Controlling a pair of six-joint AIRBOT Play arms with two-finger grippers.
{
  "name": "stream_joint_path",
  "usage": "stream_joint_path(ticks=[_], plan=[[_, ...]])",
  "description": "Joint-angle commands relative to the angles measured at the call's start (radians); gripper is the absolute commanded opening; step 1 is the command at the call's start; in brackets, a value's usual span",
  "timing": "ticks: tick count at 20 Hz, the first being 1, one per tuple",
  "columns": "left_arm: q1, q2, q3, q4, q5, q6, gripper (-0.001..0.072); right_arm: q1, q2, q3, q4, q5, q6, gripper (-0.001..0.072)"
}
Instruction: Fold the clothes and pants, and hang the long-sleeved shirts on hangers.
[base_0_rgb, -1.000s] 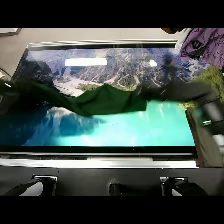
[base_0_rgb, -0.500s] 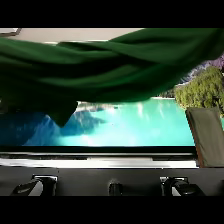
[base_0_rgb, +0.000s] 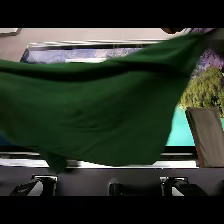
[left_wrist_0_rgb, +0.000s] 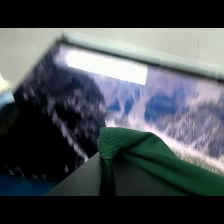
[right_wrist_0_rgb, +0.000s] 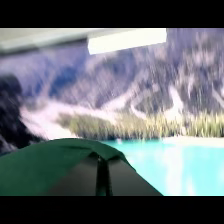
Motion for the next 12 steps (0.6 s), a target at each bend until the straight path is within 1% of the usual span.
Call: stream_joint_path(ticks=[1, 5, 7, 9, 11, 12], plan=[[0.000, -0.219, -0.106, -0.076, -0.004, 0.034, 0.0017, 0.001, -0.281, -0.045, 0.050, -0.036, -0.009, 0.0029], [-0.003, -0.549, -0.164, -0.098, -0.002, 0.029, 0.0018, 0.020, -0.600, -0.068, 0.079, 0.108, -0.016, 0.0030], [-0.009, -0.675, -0.164, -0.098, 0.016, 0.030, 0.0018, 0.037, -0.728, -0.068, 0.093, 0.187, -0.011, 0.0034], [-0.014, -0.755, -0.164, -0.099, 0.030, 0.029, 0.0019, 0.059, -0.808, -0.068, 0.120, 0.240, -0.008, 0.0092], [-0.014, -0.794, -0.164, -0.098, 0.035, 0.029, 0.0019, 0.072, -0.848, -0.068, 0.139, 0.261, -0.011, 0.0094], [-0.013, -0.800, -0.164, -0.098, 0.035, 0.030, 0.0019, 0.075, -0.848, -0.068, 0.141, 0.262, -0.013, 0.0153]])
